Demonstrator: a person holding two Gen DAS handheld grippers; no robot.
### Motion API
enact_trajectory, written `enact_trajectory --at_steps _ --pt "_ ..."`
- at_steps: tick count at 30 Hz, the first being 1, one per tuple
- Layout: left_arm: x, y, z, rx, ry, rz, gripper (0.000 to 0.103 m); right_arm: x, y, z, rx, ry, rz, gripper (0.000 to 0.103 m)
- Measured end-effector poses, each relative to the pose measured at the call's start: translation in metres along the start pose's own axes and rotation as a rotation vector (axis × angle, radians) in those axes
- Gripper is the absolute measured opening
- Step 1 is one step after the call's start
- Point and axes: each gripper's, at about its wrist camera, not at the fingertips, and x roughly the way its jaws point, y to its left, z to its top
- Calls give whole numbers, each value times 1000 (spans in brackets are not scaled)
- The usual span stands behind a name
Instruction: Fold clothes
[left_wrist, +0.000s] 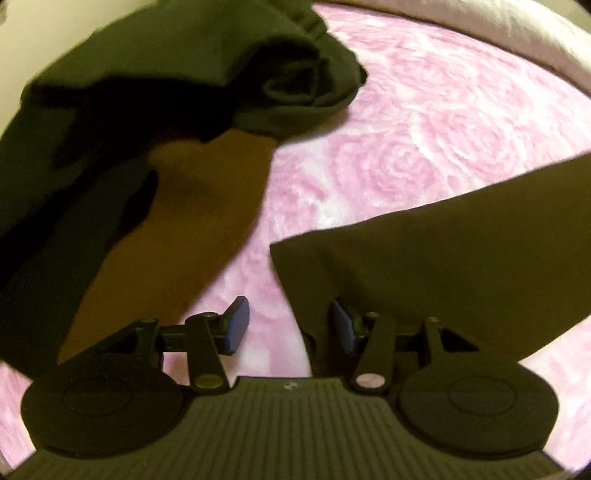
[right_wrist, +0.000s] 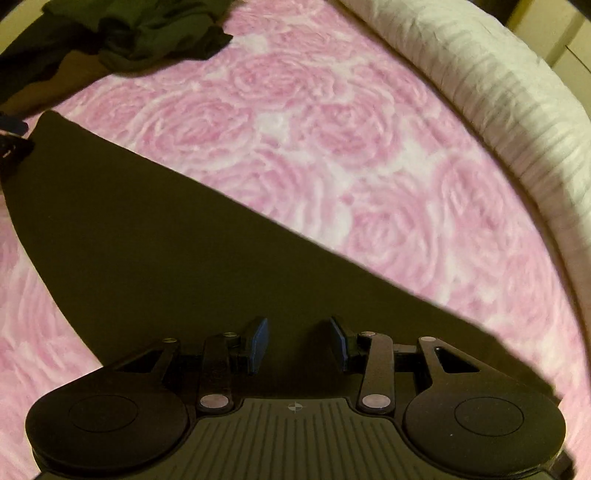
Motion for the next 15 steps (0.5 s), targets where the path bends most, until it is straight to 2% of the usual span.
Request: enact_trajectory --at_steps 1,4,6,7,10,13,15 --pt "1 2 1 0 -6 1 47 -5 3 -3 43 -14 -25 40" --pt "2 6 5 -4 -15 8 48 -33 11 -39 267 -34 4 40" --pt "-5 4 5 3 -30 25 48 -54 25 -72 342 -18 -4 40" --pt "-9 2 6 6 -37 34 44 -67 34 -90 365 -7 -12 40" --pt "-28 -5 1 28 -71 50 45 -103 52 -144 448 38 -61 40" --pt "-60 -25 -19 97 -106 -14 48 -141 60 -203 573 100 -127 40" --pt "-81 -45 -36 151 -100 -118 49 -167 59 -240 664 128 -165 40"
